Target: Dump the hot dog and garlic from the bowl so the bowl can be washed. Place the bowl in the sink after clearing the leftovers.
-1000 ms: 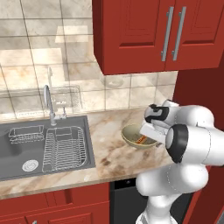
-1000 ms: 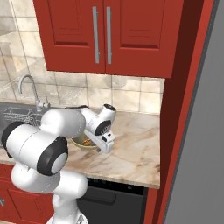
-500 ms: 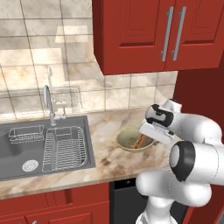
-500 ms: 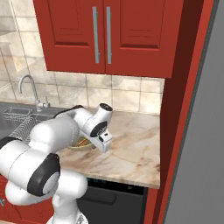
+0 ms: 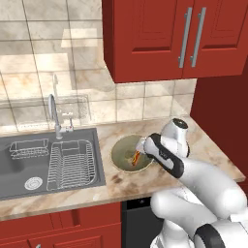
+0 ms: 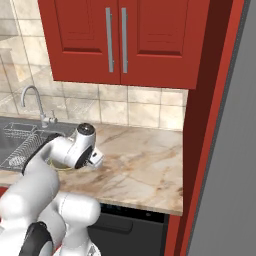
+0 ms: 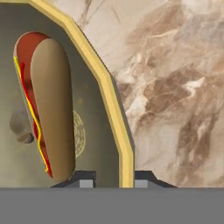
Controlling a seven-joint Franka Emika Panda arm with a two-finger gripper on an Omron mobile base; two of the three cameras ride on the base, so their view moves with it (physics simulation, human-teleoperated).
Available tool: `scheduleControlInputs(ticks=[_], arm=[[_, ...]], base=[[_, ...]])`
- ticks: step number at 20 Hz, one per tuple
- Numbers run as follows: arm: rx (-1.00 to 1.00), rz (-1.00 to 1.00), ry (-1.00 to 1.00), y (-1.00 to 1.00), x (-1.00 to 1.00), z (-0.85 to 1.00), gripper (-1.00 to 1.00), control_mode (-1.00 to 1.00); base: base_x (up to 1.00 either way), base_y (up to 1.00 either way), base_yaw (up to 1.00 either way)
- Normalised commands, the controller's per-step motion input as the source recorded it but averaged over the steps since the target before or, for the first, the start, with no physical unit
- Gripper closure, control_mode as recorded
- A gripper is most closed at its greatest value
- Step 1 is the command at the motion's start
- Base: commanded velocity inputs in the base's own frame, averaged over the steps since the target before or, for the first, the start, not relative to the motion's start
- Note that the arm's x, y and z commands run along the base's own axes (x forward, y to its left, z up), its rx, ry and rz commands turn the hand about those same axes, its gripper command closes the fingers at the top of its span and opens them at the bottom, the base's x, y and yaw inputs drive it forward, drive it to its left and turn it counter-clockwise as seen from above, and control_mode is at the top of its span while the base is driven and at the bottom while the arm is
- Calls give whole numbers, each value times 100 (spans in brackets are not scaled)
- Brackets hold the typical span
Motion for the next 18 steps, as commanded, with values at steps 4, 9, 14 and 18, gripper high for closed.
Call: scheduleControlInputs(ticks=[4, 9, 14, 18], arm=[[-10, 0, -24, 99, 2, 29, 100, -100], [-10, 0, -12, 86, 31, 38, 100, -100], [-12, -1, 4, 50, 61, 26, 100, -100], [-9, -12, 16, 44, 87, 14, 100, -100]], base=[[0, 0, 0], [0, 0, 0], [0, 0, 0], [0, 0, 0]])
